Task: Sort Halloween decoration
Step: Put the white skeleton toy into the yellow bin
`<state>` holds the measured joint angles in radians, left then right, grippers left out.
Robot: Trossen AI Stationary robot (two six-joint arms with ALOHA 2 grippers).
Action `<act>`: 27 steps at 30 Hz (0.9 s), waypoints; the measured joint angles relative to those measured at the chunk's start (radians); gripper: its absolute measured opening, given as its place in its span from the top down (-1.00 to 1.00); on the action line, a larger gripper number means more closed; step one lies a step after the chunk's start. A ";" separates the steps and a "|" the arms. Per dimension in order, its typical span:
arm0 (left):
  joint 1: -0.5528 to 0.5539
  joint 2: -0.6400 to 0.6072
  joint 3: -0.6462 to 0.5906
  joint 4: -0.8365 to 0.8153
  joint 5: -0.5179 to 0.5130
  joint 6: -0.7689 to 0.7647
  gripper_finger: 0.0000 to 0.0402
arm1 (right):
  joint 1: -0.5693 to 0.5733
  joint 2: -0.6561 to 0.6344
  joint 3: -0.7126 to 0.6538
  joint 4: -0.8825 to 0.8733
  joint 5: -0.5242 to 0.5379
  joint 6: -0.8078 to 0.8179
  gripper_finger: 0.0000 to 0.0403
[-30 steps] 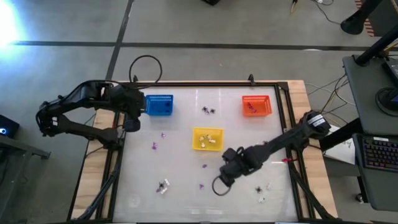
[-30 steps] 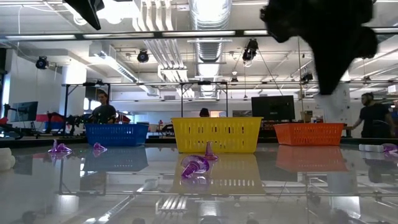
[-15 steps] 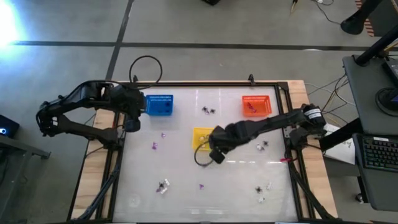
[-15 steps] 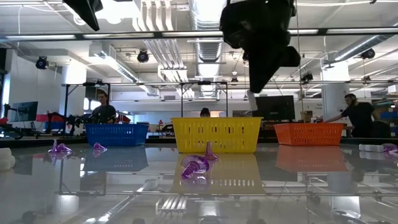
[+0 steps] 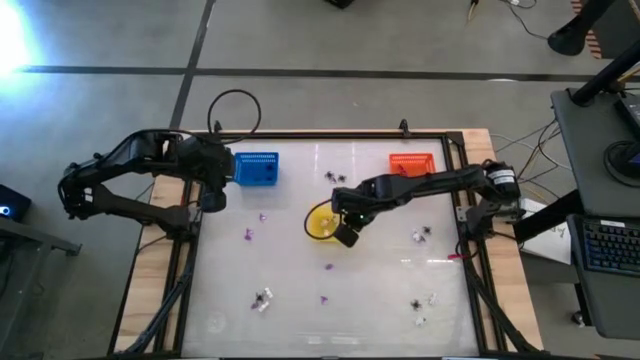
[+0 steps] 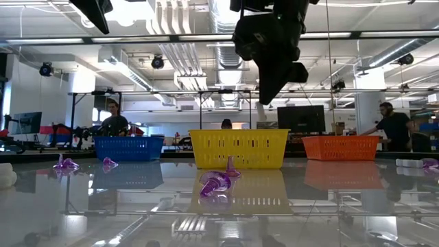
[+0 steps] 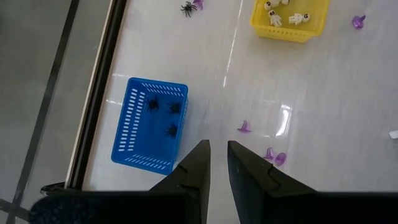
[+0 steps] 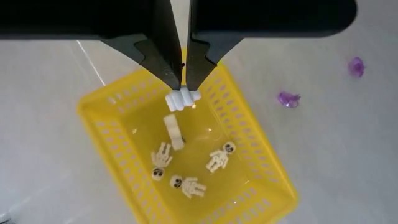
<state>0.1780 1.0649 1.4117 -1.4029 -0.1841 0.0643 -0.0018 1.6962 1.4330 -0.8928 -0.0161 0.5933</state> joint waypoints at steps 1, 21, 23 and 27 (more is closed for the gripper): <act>0.000 0.000 0.000 0.000 0.000 0.000 0.81 | -0.007 0.000 0.000 0.000 -0.010 -0.010 0.94; 0.000 0.000 0.000 0.000 0.006 0.000 0.54 | -0.025 0.007 0.000 0.010 0.009 -0.061 0.94; 0.000 0.000 0.000 0.001 0.006 -0.011 0.51 | -0.026 0.007 0.000 0.010 0.017 -0.072 0.94; 0.000 0.000 0.000 0.004 0.009 -0.033 0.48 | -0.034 0.007 0.000 0.010 0.019 -0.082 0.94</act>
<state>0.1780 1.0653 1.4113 -1.3987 -0.1754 0.0315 -0.0356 1.7035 1.4330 -0.8826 0.0032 0.5112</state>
